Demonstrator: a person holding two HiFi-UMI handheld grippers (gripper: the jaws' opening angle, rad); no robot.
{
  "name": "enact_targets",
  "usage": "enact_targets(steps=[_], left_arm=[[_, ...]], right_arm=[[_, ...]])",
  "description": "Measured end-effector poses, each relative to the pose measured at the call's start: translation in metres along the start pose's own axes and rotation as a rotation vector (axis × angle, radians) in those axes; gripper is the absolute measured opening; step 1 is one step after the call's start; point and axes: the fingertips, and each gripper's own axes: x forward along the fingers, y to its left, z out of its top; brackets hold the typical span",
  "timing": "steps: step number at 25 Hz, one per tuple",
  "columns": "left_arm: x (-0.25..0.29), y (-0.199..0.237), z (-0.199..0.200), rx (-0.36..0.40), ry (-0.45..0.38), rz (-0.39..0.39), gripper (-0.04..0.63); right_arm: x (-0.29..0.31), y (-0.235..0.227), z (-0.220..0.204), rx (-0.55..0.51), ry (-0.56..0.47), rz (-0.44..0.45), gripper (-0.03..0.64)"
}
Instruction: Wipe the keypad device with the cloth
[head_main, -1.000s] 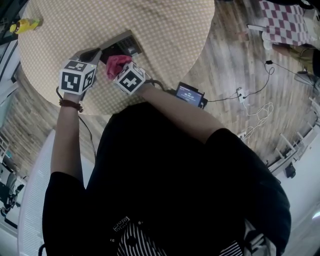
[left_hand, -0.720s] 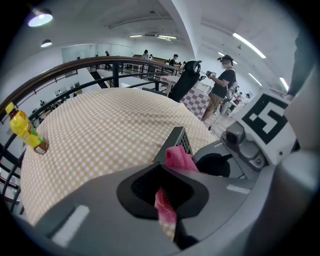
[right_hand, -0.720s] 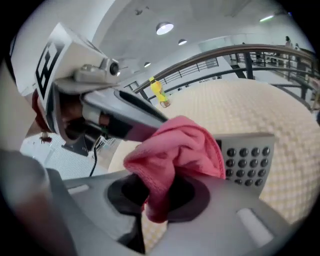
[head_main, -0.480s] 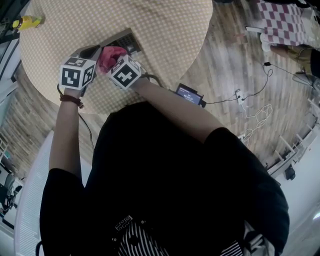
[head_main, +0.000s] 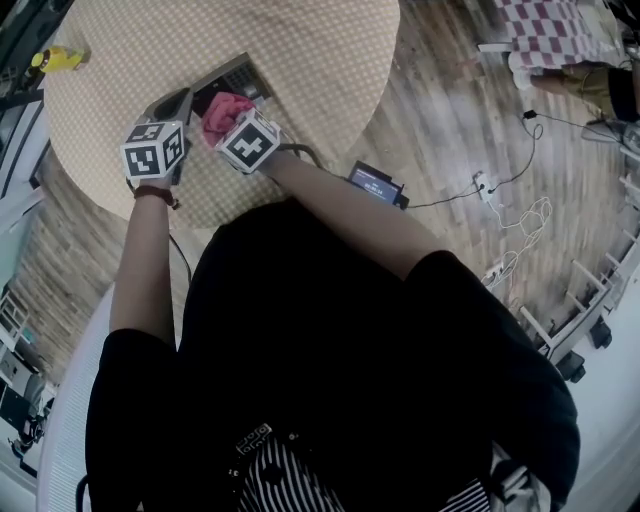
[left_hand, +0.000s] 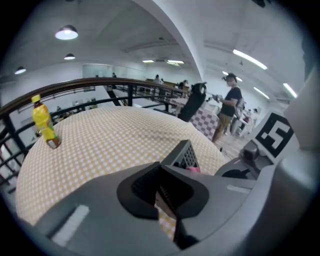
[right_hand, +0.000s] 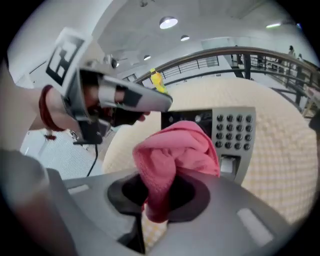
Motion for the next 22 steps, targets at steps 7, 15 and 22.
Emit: enact_targets(steps=[7, 15, 22], left_arm=[[-0.078, 0.018, 0.02, -0.392, -0.302, 0.001, -0.006], [-0.191, -0.049, 0.046, -0.313, -0.481, -0.035, -0.006], [-0.205, -0.092, 0.048, -0.148, -0.485, -0.066, -0.006]], right_arm=[[-0.103, 0.02, 0.043, 0.018, -0.239, -0.018, 0.077], [-0.217, 0.052, 0.079, 0.039, -0.478, -0.074, 0.069], [-0.222, 0.075, 0.099, 0.025, -0.516, -0.079, 0.069]])
